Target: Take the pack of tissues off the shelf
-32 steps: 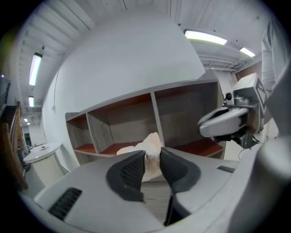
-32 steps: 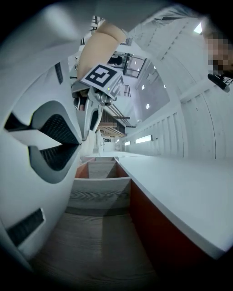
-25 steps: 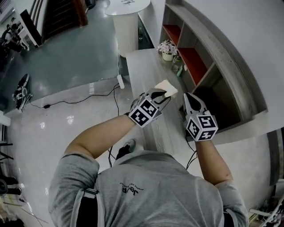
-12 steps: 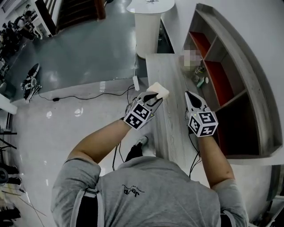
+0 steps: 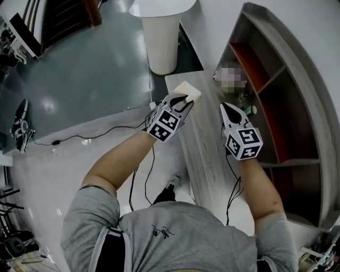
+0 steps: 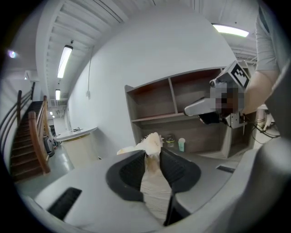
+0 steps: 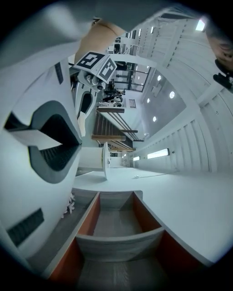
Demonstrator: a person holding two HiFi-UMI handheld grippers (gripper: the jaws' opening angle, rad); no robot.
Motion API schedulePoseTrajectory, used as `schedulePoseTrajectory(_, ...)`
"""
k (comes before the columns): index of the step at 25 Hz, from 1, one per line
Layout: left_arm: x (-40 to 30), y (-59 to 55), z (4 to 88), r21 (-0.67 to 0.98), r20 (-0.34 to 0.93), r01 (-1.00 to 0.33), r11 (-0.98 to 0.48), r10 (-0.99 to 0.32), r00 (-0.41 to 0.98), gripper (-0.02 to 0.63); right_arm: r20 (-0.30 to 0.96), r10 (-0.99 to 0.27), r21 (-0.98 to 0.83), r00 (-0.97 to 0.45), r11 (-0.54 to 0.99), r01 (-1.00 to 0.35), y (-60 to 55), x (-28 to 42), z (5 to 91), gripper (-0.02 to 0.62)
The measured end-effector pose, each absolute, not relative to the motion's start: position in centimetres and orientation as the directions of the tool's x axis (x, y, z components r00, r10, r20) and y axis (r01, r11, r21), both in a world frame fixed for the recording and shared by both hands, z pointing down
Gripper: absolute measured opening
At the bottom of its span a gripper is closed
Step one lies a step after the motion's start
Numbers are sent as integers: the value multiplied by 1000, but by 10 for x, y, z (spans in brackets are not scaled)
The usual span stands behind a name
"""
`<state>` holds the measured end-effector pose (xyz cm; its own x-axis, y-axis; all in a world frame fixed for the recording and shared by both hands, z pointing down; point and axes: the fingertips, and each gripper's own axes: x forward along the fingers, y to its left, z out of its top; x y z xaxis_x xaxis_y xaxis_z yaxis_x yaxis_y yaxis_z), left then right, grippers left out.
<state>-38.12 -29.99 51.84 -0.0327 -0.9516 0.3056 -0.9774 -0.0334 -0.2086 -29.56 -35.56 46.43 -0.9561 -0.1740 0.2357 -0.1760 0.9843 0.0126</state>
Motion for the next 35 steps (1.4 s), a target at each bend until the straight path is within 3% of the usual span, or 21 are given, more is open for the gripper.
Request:
schedulePoseTrajectory(10,-500,-410,588,-250,356,-966,-62,-934,-32,121,299,-176,53,-938,984,-168,-433,-425,520,8)
schedulePoseTrajectory(16,-530,-455,659,-260,442,-959,-112,-897,-15,123,341,-179,31,-923,983,-180,-468,-471,568,8)
schedulePoseTrajectory(35,-553,-523,790,-302,594,-924,-235,-805,10,123,444,-190,-47,-876,971,-235,-511,-494,681,8)
